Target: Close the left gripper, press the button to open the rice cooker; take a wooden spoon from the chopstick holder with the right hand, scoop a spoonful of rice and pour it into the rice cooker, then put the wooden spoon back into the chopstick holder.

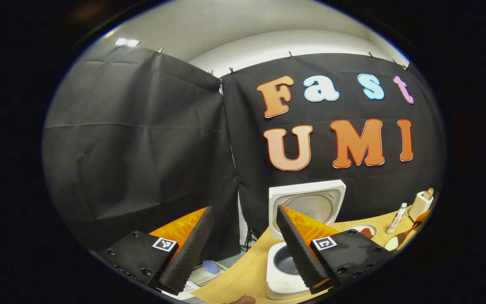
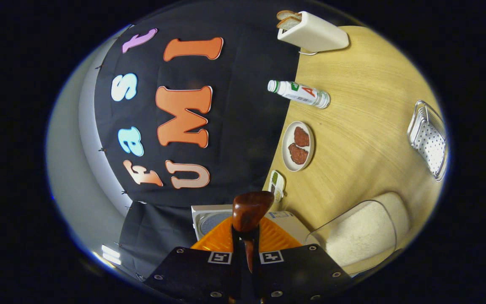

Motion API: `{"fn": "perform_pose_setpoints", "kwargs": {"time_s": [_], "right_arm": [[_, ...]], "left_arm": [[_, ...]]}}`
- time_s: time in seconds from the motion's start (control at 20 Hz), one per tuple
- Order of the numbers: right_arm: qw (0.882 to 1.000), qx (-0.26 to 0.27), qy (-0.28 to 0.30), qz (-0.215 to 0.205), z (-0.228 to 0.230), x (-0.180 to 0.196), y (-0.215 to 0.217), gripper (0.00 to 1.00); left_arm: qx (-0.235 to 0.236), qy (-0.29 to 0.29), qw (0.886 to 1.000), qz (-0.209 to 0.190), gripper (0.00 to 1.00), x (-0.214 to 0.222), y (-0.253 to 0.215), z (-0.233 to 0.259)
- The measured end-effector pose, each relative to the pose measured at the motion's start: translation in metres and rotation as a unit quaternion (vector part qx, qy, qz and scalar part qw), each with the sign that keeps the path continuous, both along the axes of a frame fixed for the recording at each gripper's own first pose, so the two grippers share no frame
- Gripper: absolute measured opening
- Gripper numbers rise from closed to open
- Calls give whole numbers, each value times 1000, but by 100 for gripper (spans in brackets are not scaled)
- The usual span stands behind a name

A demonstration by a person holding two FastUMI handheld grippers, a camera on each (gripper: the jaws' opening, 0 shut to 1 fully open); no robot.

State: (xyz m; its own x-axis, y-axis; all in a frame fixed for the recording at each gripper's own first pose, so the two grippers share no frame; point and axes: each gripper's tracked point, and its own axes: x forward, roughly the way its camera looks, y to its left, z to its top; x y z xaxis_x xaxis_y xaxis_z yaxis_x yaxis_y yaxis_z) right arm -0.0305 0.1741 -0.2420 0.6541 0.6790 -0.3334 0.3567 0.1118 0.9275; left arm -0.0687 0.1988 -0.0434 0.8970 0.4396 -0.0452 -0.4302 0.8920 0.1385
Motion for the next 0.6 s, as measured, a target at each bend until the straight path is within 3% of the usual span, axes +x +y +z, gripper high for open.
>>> {"fn": "perform_pose_setpoints", "kwargs": {"time_s": [0.6], "right_arm": [[996, -13, -31, 78, 40, 53, 158, 10]], "left_arm": [[-31, 17, 998, 47, 100, -35, 60, -34]]}}
